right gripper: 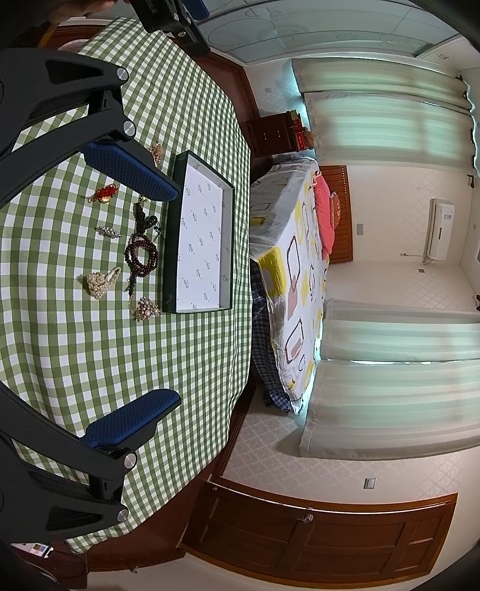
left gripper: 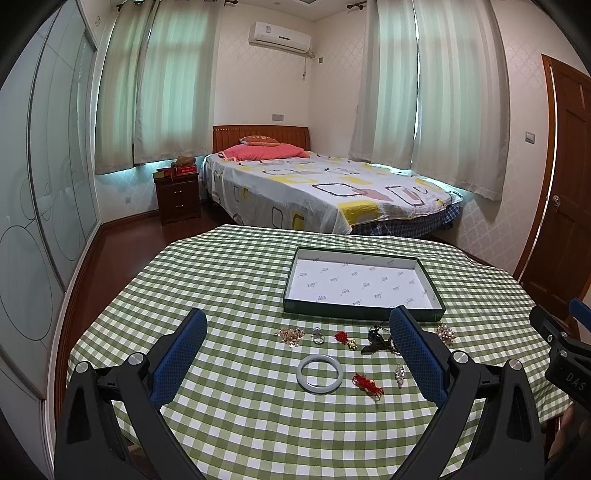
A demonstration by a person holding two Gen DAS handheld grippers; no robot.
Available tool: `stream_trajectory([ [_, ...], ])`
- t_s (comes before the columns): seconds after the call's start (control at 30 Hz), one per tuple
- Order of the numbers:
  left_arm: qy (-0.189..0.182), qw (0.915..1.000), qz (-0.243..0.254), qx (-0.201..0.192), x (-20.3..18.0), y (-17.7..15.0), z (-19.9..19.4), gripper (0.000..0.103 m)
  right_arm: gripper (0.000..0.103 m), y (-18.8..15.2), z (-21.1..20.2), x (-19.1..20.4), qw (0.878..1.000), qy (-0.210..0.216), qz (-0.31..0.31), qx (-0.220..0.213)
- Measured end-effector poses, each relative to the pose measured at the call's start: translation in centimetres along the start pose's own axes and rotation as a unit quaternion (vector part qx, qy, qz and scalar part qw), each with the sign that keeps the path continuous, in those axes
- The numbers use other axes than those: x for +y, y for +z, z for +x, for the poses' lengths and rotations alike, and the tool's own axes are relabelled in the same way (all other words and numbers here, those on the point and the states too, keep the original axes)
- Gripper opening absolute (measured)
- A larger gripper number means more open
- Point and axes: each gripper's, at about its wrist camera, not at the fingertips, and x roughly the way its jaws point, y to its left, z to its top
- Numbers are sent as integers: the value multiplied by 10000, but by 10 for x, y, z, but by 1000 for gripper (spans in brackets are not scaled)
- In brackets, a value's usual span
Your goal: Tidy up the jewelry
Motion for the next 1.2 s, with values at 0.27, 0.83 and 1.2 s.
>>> stream_trajectory([
  [0.27, -3, 10000, -3, 11, 0, 0, 1, 96, 99, -1, 0, 2, 10000, 3, -5, 2],
  [0.83, 11, 9996, 95, 262, 3, -11, 29, 96, 99, -20, 29, 7, 9997, 178, -3, 173],
  [1.2, 45, 9930, 135, 1172, 8, -60, 102, 96, 93, -74, 100, 10, 9943, 477, -24, 957],
])
